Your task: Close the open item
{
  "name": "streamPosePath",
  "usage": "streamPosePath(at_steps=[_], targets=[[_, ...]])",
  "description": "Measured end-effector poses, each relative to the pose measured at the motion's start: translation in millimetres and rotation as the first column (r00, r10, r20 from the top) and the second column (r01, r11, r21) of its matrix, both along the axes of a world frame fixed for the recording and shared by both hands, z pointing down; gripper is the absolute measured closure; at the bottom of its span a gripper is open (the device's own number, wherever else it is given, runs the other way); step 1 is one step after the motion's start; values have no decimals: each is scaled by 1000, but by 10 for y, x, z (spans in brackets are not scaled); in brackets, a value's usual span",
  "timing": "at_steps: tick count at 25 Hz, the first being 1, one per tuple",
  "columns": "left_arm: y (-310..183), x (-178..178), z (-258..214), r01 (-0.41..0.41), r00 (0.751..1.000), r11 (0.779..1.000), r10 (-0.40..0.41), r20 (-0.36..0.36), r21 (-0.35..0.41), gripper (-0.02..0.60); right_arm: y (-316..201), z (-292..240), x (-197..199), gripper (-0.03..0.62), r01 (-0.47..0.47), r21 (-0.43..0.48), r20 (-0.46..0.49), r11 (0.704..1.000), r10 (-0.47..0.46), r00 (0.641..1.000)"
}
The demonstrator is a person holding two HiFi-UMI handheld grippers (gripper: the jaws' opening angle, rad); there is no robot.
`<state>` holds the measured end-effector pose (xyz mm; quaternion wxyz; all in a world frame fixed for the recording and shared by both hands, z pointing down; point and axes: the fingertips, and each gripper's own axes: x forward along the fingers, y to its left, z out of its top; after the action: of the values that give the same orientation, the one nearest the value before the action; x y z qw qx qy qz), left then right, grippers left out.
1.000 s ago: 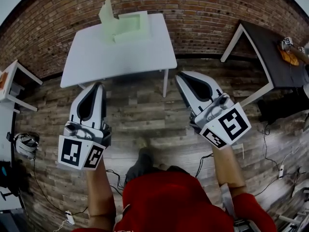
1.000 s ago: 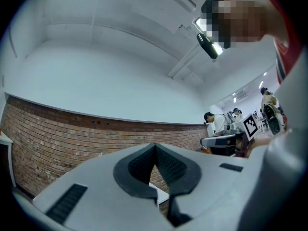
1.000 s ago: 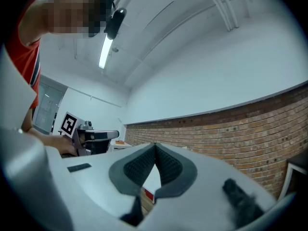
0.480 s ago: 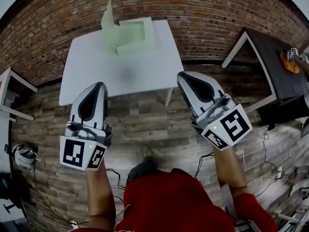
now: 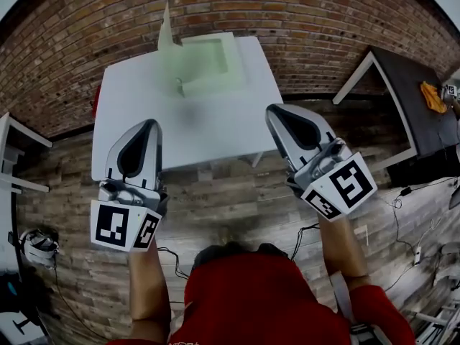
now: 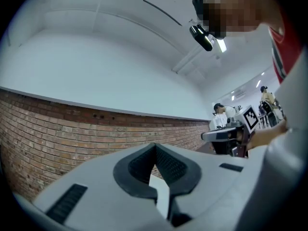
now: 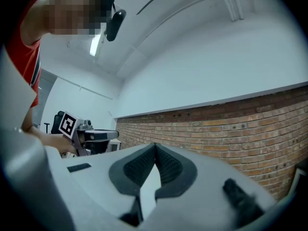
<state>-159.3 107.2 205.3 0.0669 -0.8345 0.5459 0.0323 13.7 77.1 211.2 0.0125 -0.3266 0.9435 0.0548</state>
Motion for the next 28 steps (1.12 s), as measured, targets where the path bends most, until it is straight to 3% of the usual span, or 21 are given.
streamPosePath(at_steps=[9, 28], targets=[[-428, -401, 107, -6, 1000, 1000, 6, 0, -13, 569, -376, 58, -339, 563, -33, -5, -27, 999, 33, 999], [-1422, -605, 393, 60, 998, 995, -60, 7, -77, 569, -1422, 229, -542, 563, -13, -5, -78, 1000, 12, 997]])
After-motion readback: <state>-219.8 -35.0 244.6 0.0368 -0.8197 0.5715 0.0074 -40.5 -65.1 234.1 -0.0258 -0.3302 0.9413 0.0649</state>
